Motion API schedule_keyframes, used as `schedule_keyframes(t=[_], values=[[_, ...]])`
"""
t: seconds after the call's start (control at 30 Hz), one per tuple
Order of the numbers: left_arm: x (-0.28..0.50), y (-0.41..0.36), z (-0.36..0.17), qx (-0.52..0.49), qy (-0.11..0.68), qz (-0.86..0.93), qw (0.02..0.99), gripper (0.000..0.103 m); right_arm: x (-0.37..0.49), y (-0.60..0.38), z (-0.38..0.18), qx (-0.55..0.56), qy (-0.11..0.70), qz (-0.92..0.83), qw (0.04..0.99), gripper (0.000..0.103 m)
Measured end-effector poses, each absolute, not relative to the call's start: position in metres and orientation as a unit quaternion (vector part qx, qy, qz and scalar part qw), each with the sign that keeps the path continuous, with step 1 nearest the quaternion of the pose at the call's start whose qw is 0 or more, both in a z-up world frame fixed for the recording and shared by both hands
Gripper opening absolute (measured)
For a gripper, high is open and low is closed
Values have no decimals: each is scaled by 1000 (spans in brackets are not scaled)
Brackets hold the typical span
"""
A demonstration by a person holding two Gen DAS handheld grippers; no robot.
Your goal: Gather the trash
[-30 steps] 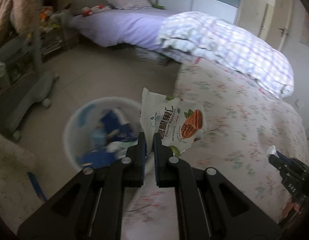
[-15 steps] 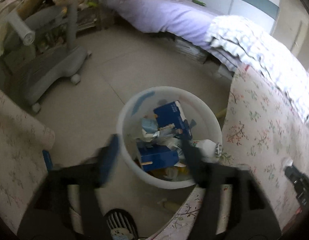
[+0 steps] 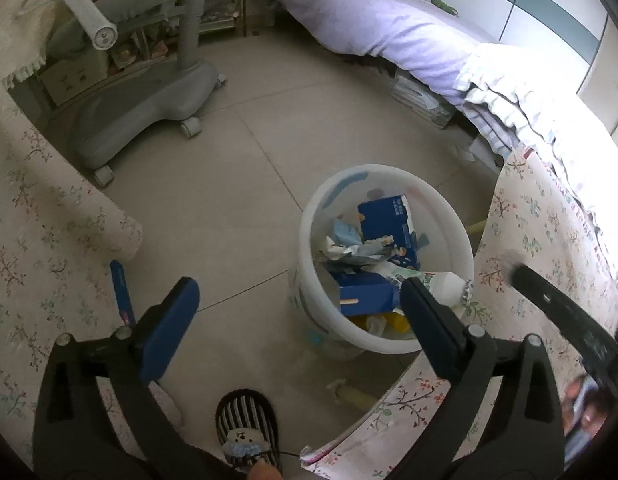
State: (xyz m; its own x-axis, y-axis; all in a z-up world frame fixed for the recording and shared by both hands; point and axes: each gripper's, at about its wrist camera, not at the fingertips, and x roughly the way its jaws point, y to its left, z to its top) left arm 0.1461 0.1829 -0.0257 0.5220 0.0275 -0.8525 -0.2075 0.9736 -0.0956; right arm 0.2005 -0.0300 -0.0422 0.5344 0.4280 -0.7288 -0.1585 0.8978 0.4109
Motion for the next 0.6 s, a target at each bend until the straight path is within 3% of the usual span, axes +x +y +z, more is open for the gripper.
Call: schedule_keyframes(t=[0.2, 0.27, 0.33, 0.37, 0.6], values=[[145, 189, -25, -99, 484, 66, 867, 102, 230, -9, -55, 155, 471, 177, 850, 26], [144, 189, -24, -95, 483, 67, 868, 102, 236, -4, -56, 155, 473, 190, 846, 33], [143, 189, -24, -94, 479, 68, 870, 102, 238, -4, -55, 153, 472, 188, 848, 66], [142, 189, -23, -96, 477, 69, 871, 102, 237, -7, -53, 157, 467, 180, 851, 71], [134, 183, -19, -97, 472, 63, 874, 102, 218, -31, -40, 170, 460, 167, 855, 73]])
